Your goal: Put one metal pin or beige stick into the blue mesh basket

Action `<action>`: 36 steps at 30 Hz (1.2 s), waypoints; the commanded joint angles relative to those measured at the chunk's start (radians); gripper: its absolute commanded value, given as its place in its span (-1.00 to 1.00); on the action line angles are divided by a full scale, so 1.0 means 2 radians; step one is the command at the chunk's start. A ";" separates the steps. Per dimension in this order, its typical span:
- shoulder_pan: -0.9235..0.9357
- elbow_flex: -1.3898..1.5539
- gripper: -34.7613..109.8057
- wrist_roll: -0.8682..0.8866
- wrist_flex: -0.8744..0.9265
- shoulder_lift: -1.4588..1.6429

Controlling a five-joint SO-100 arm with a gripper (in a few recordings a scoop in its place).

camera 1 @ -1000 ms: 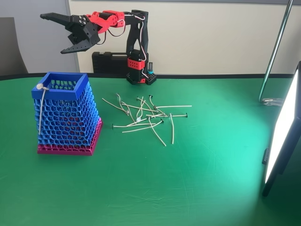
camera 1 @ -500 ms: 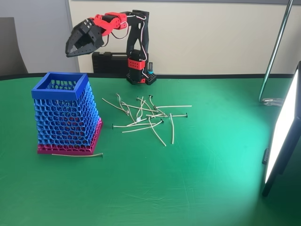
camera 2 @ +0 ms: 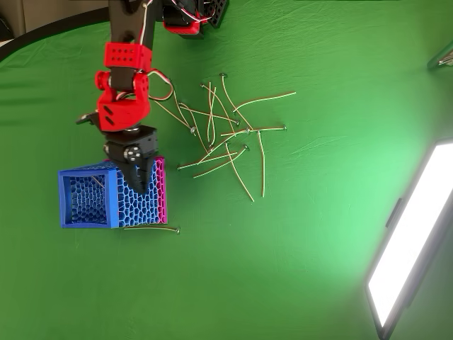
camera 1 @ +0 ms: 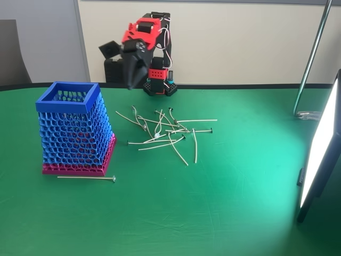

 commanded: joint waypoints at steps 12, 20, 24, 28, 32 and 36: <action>-0.143 0.221 -0.51 -0.100 -0.054 0.147; -0.159 0.333 -0.51 -0.117 -0.067 0.257; -0.156 0.388 -0.51 -0.127 -0.059 0.340; -0.151 0.428 -0.51 -0.130 -0.026 0.422; -0.146 0.460 -0.51 -0.133 0.004 0.477; -0.137 0.467 -0.51 -0.130 0.039 0.505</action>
